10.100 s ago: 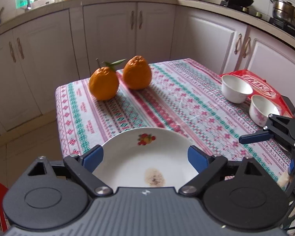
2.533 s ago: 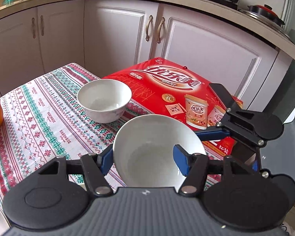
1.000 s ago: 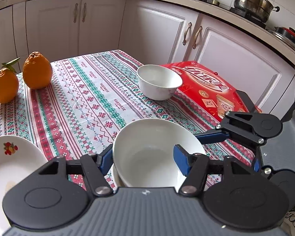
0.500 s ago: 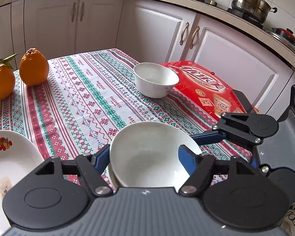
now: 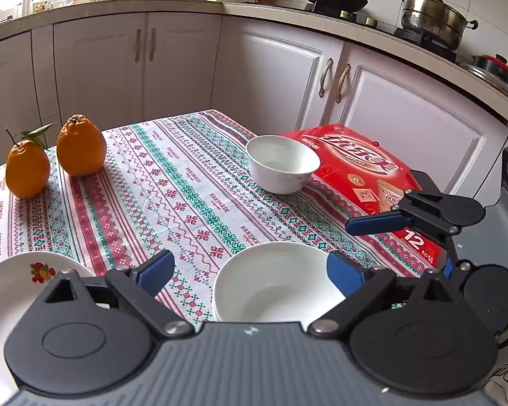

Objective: Organize plates and bowls
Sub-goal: 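Grasp the rim of the white bowl beside the red box with the left tool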

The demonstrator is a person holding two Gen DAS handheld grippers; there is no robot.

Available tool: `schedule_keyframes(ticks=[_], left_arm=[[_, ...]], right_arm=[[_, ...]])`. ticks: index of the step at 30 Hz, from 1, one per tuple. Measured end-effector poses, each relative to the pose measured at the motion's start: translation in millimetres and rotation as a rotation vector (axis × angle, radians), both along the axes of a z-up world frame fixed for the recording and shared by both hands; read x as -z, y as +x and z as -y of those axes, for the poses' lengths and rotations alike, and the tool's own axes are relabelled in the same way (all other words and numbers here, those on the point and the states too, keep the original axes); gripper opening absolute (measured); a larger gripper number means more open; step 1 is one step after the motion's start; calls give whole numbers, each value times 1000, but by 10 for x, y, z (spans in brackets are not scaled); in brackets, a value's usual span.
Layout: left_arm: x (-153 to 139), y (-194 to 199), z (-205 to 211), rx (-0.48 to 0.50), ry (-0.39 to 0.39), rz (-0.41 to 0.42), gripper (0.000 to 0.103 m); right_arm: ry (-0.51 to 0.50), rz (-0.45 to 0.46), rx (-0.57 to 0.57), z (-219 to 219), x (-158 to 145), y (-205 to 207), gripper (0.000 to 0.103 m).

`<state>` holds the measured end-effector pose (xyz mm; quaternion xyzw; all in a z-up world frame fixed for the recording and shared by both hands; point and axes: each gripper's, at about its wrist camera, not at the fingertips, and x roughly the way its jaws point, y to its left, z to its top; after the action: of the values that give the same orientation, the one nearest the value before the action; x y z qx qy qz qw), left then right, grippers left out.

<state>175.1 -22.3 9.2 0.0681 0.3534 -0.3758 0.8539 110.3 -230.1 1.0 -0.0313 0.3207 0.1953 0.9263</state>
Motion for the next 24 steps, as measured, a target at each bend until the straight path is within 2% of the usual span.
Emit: schedule_keyframes(ticks=[7, 11, 17, 24], left_arm=[[-49, 29, 67, 12, 10, 10, 96], [-107, 77, 143, 25, 21, 24, 96], [-203, 236, 364, 61, 32, 46, 96], [-162, 575, 805, 110, 70, 50, 96]], right_arm=[[-9, -24, -2, 18, 104, -29, 103], [-6, 5, -1, 80, 39, -61, 103], [-35, 50, 56, 407, -46, -22, 103], [-124, 35, 146, 913, 104, 226, 103]])
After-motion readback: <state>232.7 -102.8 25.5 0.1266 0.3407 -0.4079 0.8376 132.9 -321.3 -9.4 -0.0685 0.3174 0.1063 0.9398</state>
